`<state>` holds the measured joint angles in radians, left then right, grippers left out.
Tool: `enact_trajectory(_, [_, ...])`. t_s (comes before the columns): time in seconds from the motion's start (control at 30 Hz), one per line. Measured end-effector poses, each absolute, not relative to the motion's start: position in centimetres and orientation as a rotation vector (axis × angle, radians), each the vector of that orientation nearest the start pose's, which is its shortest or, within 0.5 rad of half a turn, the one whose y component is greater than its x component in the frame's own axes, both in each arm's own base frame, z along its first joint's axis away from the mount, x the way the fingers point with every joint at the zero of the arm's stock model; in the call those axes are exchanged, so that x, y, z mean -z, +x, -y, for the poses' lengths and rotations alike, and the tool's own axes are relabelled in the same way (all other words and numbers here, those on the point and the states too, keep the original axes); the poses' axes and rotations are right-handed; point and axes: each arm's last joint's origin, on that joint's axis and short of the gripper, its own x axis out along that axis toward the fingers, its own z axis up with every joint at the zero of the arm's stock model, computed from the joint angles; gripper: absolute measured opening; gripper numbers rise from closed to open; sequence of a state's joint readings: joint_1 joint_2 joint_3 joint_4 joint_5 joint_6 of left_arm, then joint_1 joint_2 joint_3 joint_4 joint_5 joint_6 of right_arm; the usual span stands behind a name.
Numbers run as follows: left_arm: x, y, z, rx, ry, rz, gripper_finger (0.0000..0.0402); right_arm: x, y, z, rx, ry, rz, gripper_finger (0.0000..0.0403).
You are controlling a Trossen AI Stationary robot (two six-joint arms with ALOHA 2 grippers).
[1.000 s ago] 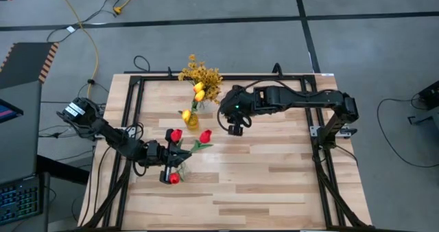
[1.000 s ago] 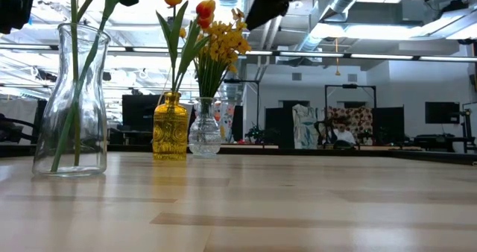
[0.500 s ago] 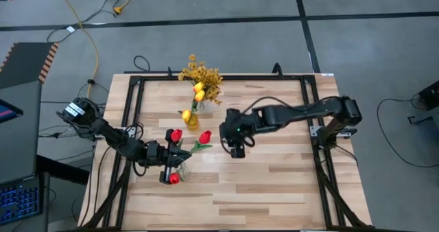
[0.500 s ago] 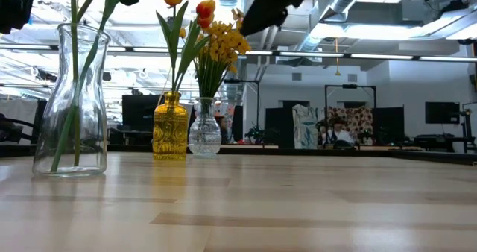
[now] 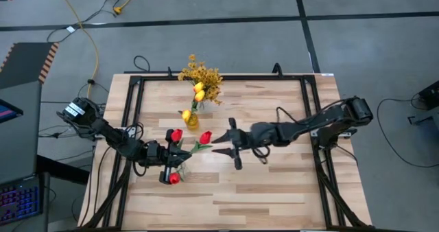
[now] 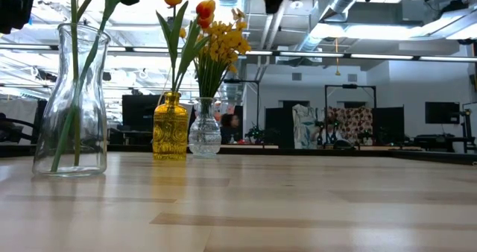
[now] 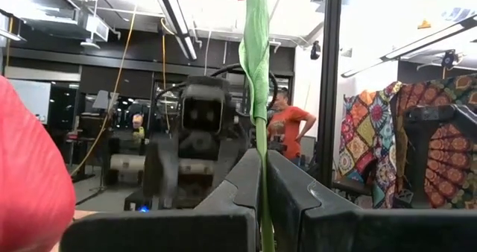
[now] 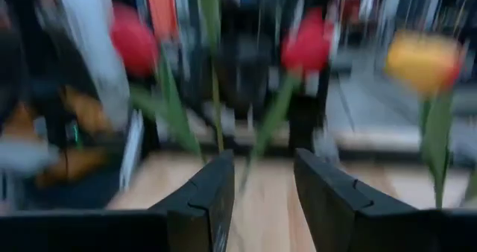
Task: Sort flowers into vase by color
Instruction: Put the red tulip into the bottom transparent vase
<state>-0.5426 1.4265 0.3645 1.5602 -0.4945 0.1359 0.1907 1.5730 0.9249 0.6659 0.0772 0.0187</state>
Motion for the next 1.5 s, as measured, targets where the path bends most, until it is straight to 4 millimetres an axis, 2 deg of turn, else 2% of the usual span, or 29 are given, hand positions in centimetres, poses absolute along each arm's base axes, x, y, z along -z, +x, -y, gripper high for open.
enact_trajectory(0.07, [-22.5,20.9,11.0,0.018,-0.114,0.434,0.0000,-27.0,34.4,-6.2,-0.107,0.031,0.097,0.0166])
enact_trajectory(0.27, [-22.5,20.9,11.0,0.018,-0.115,0.434,0.0000,-25.6,36.5,-5.4,-0.079,0.032,0.128,0.0166])
enact_trajectory(0.4, [-22.5,20.9,11.0,0.018,-0.115,0.434,0.0000,-25.2,37.7,-5.8,-0.122,-0.006,0.161,0.0166])
enact_trajectory(0.57, [-22.4,20.9,11.0,0.019,-0.117,0.432,0.0000,-25.8,38.4,-6.7,-0.150,-0.025,0.213,0.0166])
enact_trajectory(0.97, [-22.3,21.0,11.0,0.022,-0.110,0.414,0.0000,-28.2,39.3,-7.0,-0.171,-0.037,0.275,0.0166])
enact_trajectory(1.5, [-22.2,21.0,11.0,0.012,-0.108,0.406,0.0000,-28.0,39.2,-7.9,-0.195,-0.029,0.253,0.0166])
